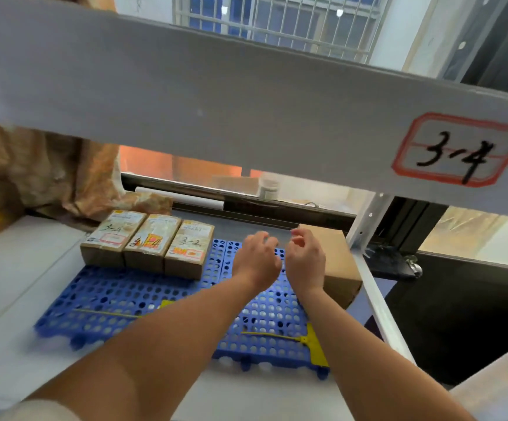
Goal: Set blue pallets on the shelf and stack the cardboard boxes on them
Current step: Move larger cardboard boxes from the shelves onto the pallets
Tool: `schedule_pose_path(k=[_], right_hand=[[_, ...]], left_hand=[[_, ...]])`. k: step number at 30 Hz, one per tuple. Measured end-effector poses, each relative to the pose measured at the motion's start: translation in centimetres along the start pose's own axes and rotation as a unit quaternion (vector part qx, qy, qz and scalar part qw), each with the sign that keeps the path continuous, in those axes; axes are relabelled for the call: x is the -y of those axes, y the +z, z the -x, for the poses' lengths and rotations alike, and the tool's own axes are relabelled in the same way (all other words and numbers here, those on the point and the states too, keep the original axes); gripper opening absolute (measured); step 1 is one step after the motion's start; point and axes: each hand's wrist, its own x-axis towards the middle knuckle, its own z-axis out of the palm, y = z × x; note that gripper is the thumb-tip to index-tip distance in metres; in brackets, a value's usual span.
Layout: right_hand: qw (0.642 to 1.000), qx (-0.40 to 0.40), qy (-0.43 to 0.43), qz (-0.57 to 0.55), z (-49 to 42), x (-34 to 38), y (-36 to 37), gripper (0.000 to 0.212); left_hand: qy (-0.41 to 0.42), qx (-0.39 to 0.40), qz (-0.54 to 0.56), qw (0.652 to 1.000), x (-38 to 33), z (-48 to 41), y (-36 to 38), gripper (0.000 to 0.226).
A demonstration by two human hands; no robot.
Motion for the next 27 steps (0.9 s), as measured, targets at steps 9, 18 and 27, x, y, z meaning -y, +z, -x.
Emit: schedule_pose_path(k=[9,18,27], right_hand=[[0.988,0.141,-0.027,-0.058,7.0,15.1,14.0,0.026],[0.951,0.302,-0.044,-0.045,18.1,28.9,29.4,0.031],[0.922,0.383,-0.05,0.018,20.3,34.3,38.9,0.035]], left_hand=[[-0.114,-0.025,-0.089,0.989,18.2,6.4,-12.9,0.029],[-0.248,-0.031,-0.117,0.961,36.8,16.0,-25.4,0.027],[-0.307,-0.046,-0.071,0.948,47.8,18.9,-29.9,0.029]])
